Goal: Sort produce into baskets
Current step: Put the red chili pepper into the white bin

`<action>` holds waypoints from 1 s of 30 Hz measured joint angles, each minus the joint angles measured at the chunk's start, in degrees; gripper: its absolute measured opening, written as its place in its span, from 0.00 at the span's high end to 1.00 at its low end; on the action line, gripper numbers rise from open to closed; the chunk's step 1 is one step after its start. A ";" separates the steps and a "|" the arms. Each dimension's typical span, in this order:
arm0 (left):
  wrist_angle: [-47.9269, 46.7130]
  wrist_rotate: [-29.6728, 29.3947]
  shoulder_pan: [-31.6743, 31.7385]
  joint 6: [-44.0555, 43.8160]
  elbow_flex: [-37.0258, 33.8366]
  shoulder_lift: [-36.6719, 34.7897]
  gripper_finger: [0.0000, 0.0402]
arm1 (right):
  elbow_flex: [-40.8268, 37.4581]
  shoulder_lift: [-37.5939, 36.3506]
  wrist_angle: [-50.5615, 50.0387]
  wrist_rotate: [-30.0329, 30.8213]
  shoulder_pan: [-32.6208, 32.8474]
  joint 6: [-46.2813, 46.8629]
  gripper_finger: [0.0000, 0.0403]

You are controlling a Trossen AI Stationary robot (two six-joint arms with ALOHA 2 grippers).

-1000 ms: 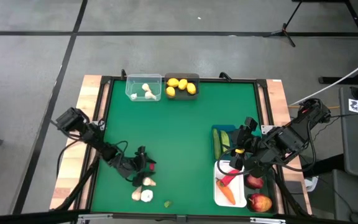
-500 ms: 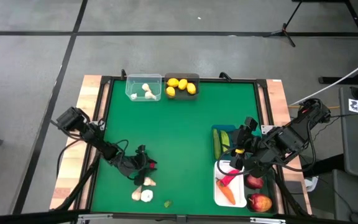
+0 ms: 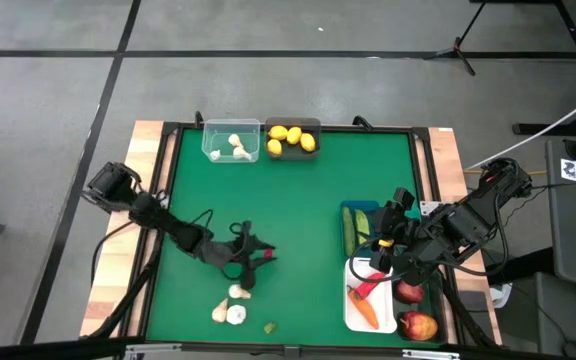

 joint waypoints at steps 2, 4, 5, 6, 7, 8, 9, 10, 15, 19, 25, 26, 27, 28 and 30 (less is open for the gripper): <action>0.03 0.59 1.96 3.20 3.43 0.09 0.68 | 0.00 0.00 0.04 0.14 -0.02 0.00 0.43; -0.46 0.86 3.56 5.96 6.99 0.11 0.68 | 0.00 0.00 0.04 0.17 0.00 0.00 0.43; -0.46 1.61 4.35 7.45 8.78 0.11 0.68 | 0.00 0.00 0.04 0.17 -0.02 0.00 0.43; -0.42 2.87 5.03 9.12 10.43 0.09 0.68 | 0.00 0.00 0.04 0.16 0.00 0.00 0.43; -0.46 4.44 5.71 10.63 12.06 0.11 0.68 | 0.00 0.00 0.04 0.17 0.00 0.00 0.43; -0.57 6.14 6.34 11.96 13.65 0.11 0.68 | 0.00 0.00 0.07 0.17 -0.01 0.00 0.43; -0.57 7.79 6.87 13.10 15.33 0.28 0.68 | 0.00 0.00 0.04 0.17 0.00 0.00 0.43; -0.36 9.24 7.26 14.13 17.06 0.61 0.68 | 0.00 0.00 0.04 0.17 0.00 0.00 0.43; -0.26 13.18 8.04 18.89 25.95 5.68 0.68 | 0.00 0.00 0.04 0.19 0.00 -0.02 0.43; -0.49 17.50 8.04 21.27 33.99 12.66 0.68 | 0.00 0.00 0.02 0.17 0.00 -0.02 0.43; -0.48 30.32 8.26 21.41 45.90 23.69 0.68 | 0.00 0.00 -0.02 0.04 0.00 -0.02 0.43; -0.52 30.71 8.26 21.42 48.06 25.68 0.68 | 0.00 0.00 -0.04 -0.09 -0.02 -0.02 0.43; -0.53 30.82 8.27 21.43 50.01 27.34 0.68 | 0.00 0.00 -0.02 -0.27 -0.01 -0.02 0.43; -0.55 30.83 8.37 21.49 51.90 29.07 0.68 | 0.00 0.00 -0.04 -0.36 -0.01 -0.02 0.43; -0.32 31.24 8.72 21.50 55.71 32.39 0.68 | 0.00 0.00 0.00 -0.38 0.00 -0.02 0.43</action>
